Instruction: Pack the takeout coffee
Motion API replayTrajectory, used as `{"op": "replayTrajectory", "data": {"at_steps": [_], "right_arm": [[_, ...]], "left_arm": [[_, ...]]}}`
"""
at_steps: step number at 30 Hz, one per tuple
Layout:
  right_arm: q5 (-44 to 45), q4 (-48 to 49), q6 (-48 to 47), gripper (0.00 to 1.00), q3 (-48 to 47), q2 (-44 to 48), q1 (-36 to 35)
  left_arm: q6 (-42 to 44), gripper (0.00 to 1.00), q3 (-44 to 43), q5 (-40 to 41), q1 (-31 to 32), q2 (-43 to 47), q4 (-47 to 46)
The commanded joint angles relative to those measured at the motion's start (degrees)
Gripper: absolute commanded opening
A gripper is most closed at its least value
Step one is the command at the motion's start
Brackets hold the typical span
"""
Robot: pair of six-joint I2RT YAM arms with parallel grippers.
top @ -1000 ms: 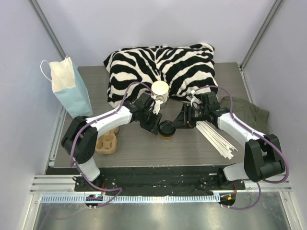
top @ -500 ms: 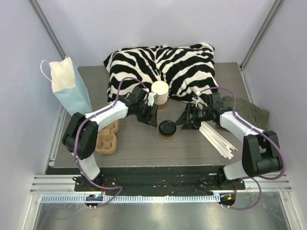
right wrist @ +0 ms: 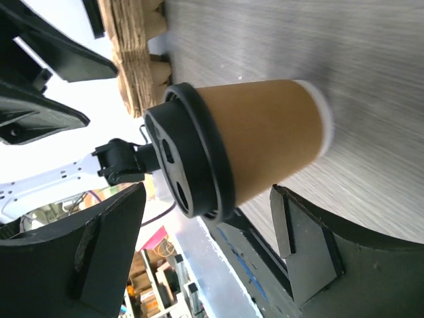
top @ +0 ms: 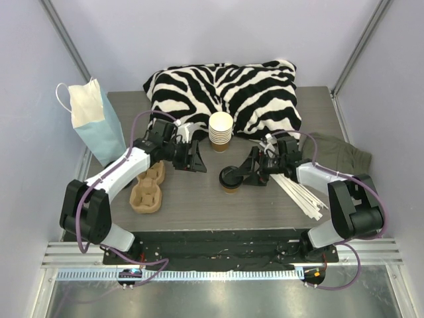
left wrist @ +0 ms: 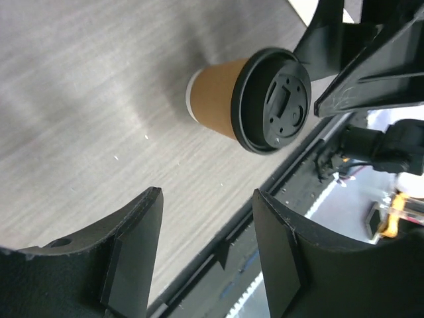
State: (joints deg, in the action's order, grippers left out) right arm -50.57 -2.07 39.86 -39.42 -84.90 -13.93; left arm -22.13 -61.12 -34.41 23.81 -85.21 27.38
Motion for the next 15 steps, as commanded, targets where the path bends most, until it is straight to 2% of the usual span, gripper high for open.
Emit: {"op": "replayTrajectory", "data": {"at_steps": [1, 12, 15], "right_arm": [[-1.03, 12.86, 9.60, 0.84, 2.67, 0.62, -3.11], [1.43, 27.90, 23.15, 0.84, 6.02, -0.70, -11.90], [1.17, 27.65, 22.21, 0.84, 5.06, 0.08, -13.31]], "left_arm": [[-3.09, 0.61, 1.27, -3.99, -2.28, 1.28, -1.98], [-5.91, 0.61, 1.97, -4.96, -4.30, 0.48, -3.64], [-6.00, 0.60, 2.06, -5.05, -4.48, 0.57, -3.91]]}}
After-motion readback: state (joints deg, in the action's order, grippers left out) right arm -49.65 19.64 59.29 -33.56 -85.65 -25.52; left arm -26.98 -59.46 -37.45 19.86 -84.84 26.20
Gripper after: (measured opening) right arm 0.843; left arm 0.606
